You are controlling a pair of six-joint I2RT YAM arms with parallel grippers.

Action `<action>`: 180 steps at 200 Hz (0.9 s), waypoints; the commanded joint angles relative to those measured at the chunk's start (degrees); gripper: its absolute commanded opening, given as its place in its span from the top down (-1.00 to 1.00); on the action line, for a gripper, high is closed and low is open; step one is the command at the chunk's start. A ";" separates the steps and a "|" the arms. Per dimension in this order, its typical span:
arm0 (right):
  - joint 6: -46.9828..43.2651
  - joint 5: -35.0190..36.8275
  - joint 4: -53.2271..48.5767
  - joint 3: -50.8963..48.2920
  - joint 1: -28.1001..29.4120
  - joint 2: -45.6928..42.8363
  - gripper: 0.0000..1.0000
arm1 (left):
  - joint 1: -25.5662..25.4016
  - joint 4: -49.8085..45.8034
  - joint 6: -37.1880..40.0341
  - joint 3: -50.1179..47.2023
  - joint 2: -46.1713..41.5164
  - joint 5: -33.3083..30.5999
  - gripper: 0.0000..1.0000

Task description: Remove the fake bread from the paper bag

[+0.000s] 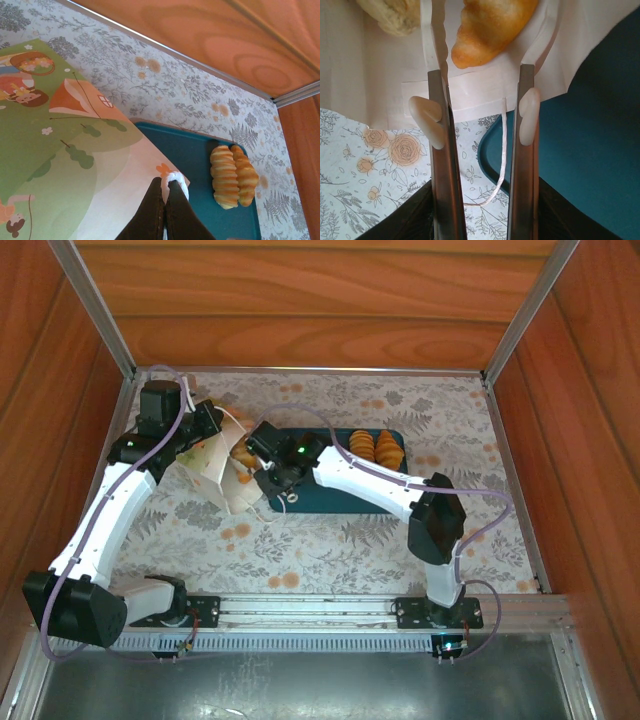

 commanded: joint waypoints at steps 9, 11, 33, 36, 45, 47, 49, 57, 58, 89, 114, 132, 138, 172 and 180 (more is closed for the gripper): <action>-1.10 2.94 -0.25 3.39 0.68 3.44 0.01 | -0.59 2.04 -0.92 1.61 0.15 -0.36 1.00; -1.07 2.89 -0.28 3.50 0.75 3.57 0.01 | -0.60 2.04 -0.92 1.58 0.09 -0.37 1.00; -0.27 3.29 -0.54 4.64 0.88 5.32 0.00 | -0.60 2.17 -0.92 1.40 -0.06 -0.61 1.00; -0.03 3.55 -0.73 4.91 0.92 5.63 -0.01 | -0.60 2.31 -0.92 1.42 -0.10 -0.69 1.00; 0.31 3.70 -1.26 5.67 0.99 6.53 -0.01 | -0.60 2.34 -0.92 1.40 -0.06 -0.67 1.00; 0.36 3.70 -1.28 5.82 1.00 6.69 -0.01 | -0.60 2.34 -0.92 1.42 -0.05 -0.62 1.00; 0.35 3.78 -1.29 5.88 1.00 6.91 -0.01 | -0.58 2.41 -0.92 1.40 -0.05 -0.61 1.00; 0.41 4.06 -1.56 6.21 1.10 7.36 0.00 | -0.55 2.42 -1.01 1.39 -0.02 -0.60 1.00; 0.44 4.14 -1.56 6.24 1.07 7.42 0.00 | -0.57 2.38 -1.01 1.39 -0.02 -0.60 1.00; 1.50 5.71 -1.95 5.74 1.16 6.57 0.14 | -0.60 2.49 -0.84 1.18 -0.14 -0.99 1.00; 1.34 3.87 -0.64 3.28 1.09 2.99 0.31 | -0.60 2.51 -0.85 0.58 -0.24 -2.42 1.00; 2.09 -0.36 -0.22 1.51 0.50 0.13 0.37 | -0.60 2.50 -1.09 0.12 -0.37 -3.62 1.00; 2.40 -3.23 0.57 0.51 -0.01 -1.01 0.37 | -0.57 2.47 -1.20 0.09 -0.37 -3.96 1.00; 7.21 -11.58 2.60 -4.75 -1.96 -5.86 0.36 | -0.56 2.51 -1.36 0.22 -0.23 -4.73 1.00; 7.27 -12.65 3.26 -6.14 -2.16 -6.99 0.36 | -0.58 2.51 -1.32 0.30 -0.26 -4.73 1.00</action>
